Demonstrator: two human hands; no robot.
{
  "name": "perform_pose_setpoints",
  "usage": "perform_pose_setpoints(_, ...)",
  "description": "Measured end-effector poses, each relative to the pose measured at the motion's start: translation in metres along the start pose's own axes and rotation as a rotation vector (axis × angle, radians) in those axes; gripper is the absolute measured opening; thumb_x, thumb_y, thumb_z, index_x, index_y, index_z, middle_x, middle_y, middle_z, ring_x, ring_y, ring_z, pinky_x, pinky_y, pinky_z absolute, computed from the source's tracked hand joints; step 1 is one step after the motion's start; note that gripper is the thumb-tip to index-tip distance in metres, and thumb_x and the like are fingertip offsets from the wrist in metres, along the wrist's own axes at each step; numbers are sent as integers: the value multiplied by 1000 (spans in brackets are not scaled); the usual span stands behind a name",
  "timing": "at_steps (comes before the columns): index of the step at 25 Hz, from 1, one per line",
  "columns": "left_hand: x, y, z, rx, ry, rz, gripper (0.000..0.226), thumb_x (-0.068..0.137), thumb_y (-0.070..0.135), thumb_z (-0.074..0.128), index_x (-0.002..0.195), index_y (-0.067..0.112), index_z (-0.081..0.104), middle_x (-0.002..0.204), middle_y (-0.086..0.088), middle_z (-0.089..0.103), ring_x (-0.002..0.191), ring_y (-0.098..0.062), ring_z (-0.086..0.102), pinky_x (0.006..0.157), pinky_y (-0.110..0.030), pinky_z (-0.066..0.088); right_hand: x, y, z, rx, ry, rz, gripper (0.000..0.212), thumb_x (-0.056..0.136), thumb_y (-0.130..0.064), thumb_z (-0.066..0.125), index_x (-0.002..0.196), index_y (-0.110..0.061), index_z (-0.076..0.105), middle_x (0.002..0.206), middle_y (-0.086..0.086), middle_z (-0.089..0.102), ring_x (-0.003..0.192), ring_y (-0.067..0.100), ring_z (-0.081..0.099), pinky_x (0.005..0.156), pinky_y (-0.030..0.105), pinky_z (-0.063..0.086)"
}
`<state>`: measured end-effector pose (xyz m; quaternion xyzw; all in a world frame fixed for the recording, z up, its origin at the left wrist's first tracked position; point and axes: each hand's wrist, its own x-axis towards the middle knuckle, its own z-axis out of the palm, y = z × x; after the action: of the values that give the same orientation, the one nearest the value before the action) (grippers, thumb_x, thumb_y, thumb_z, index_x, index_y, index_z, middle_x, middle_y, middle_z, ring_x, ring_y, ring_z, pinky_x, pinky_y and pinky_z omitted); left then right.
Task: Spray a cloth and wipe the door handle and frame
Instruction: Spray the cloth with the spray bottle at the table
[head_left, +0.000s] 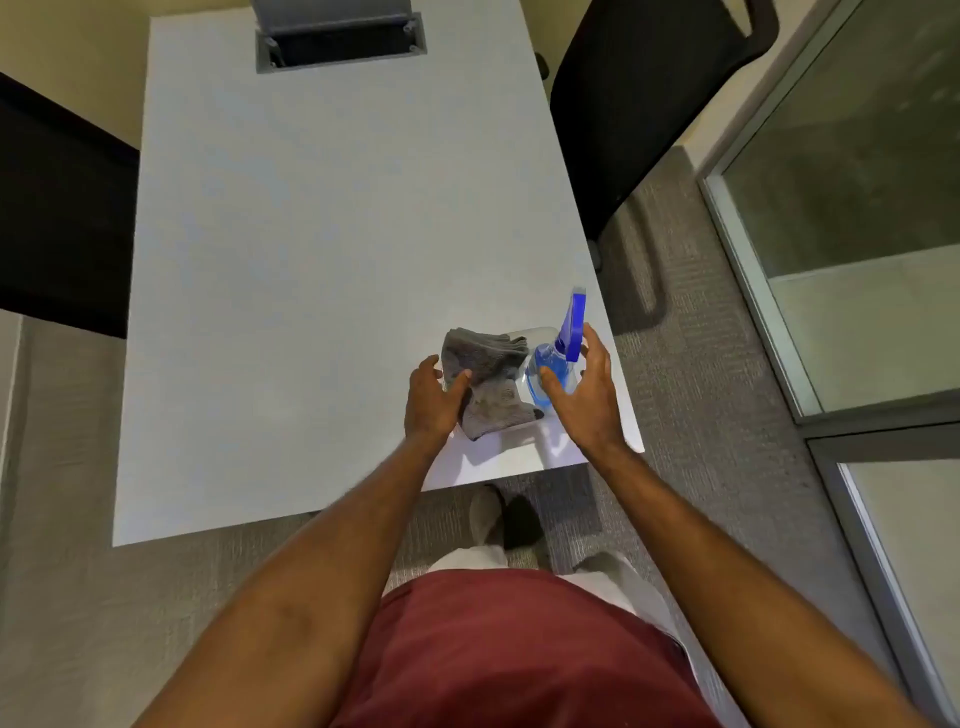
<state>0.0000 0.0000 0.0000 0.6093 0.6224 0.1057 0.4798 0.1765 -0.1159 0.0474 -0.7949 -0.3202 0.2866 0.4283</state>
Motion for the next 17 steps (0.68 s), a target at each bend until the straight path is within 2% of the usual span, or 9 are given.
perform_pose_setpoints(2, 6, 6, -2, -5, 8, -16, 62, 95, 42, 73, 144, 12, 52, 141, -15, 56, 124, -30, 60, 99, -41, 52, 9, -5, -1, 44, 24, -15, 80, 90, -30, 76, 154, -16, 31, 156, 9, 39, 136, 23, 49, 102, 27, 50)
perform_pose_setpoints(4, 10, 8, -3, 16, 8, -35, 56, 92, 38, 77, 137, 12, 55, 129, -13, 62, 114, -29, 63, 91, -39, 52, 17, -10, -3, 66, 32, -9, 75, 90, -22, 77, 152, -13, 36, 151, 13, 46, 129, 24, 55, 93, 13, 52)
perform_pose_setpoints(5, 13, 7, -3, 30, 12, -52, 52, 92, 35, 78, 133, 12, 55, 120, -10, 64, 108, -28, 64, 86, -38, 51, 21, -12, -3, 60, 47, -24, 71, 90, -19, 77, 149, -11, 39, 145, 14, 51, 123, 24, 58, 88, 10, 53)
perform_pose_setpoints(6, 16, 9, -5, 46, 18, -76, 47, 92, 33, 78, 128, 13, 56, 112, -8, 66, 104, -27, 65, 82, -36, 49, 23, -15, -3, 38, 64, -37, 66, 90, -18, 76, 147, -9, 43, 137, 14, 56, 116, 22, 60, 86, 14, 56)
perform_pose_setpoints(8, 20, 9, -8, 55, 40, -104, 27, 94, 26, 74, 113, 14, 58, 106, -6, 69, 98, -27, 65, 77, -34, 45, 26, -18, -4, 28, 55, -47, 59, 91, -19, 76, 142, -8, 49, 123, 6, 62, 107, 20, 63, 89, 32, 60)
perform_pose_setpoints(10, 21, 11, -9, 54, 54, -114, 8, 95, 19, 69, 95, 17, 61, 102, -5, 70, 96, -28, 65, 76, -33, 46, 26, -17, -5, 64, 34, -38, 56, 90, -20, 76, 139, -10, 50, 119, -1, 63, 106, 22, 65, 91, 37, 60)
perform_pose_setpoints(13, 21, 17, -9, 43, 53, -124, 19, 91, 10, 64, 77, 23, 61, 90, -1, 70, 93, -27, 68, 75, -34, 50, 28, -18, -6, 81, 19, -52, 57, 91, -21, 76, 139, -10, 49, 125, 4, 64, 102, 23, 67, 86, 29, 61)
perform_pose_setpoints(15, 20, 22, -9, -29, 46, -132, 18, 86, 7, 65, 74, 20, 66, 85, -1, 71, 90, -26, 69, 74, -34, 53, 31, -18, -7, 79, 6, -78, 55, 93, -19, 73, 142, -11, 48, 131, 5, 60, 100, 15, 64, 84, 19, 57)
perform_pose_setpoints(17, 16, 26, -7, -146, 38, -118, 10, 84, 8, 68, 76, 14, 70, 83, -1, 71, 85, -23, 68, 75, -37, 57, 36, -17, -7, 51, 11, -108, 49, 95, -18, 70, 139, -12, 51, 131, 7, 59, 94, 11, 61, 82, 21, 56)
